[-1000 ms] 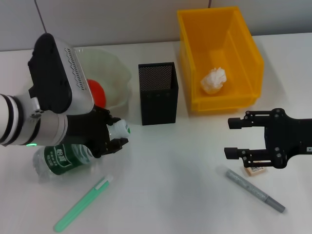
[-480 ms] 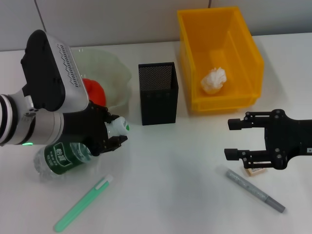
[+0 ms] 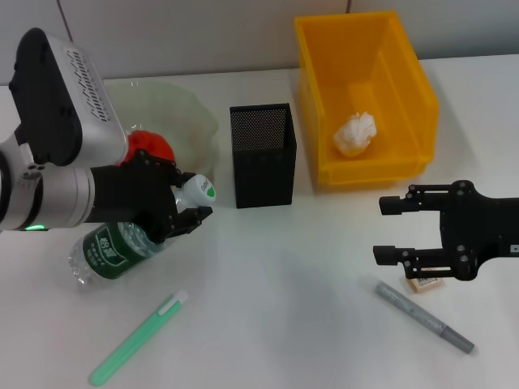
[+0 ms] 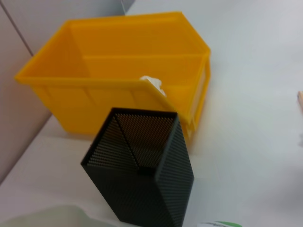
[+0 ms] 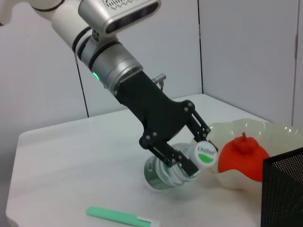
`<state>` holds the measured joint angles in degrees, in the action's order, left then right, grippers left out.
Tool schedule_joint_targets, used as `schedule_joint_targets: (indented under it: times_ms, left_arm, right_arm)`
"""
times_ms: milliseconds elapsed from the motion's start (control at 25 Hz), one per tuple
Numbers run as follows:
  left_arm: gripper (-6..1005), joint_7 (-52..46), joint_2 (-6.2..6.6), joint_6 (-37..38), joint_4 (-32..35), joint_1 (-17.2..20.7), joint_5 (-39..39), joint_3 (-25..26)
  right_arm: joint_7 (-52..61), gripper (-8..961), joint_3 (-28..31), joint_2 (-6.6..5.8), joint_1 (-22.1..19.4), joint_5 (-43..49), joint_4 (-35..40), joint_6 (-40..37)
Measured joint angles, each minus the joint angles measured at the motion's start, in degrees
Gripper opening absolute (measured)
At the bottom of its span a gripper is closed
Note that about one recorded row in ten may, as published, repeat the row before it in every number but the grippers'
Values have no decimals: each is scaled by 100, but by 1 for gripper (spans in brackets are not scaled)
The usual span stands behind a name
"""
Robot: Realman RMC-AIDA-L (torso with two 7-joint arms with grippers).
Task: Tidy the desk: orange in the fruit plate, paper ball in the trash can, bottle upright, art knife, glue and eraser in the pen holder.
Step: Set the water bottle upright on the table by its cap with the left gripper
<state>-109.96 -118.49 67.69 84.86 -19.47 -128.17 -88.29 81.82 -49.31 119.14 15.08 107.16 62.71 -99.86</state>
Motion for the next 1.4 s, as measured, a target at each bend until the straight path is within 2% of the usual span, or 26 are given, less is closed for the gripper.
schedule_joint_targets:
  times_ms: [440,1400]
  left_arm:
    - [448,62,2,102,32,21,268,160]
    - [441,50,-5,140,286,112,317,190]
  right_arm:
    - [-51,695,5,-5,21,16,-7,28]
    - [-57,695,71,-14,17,23,7,28]
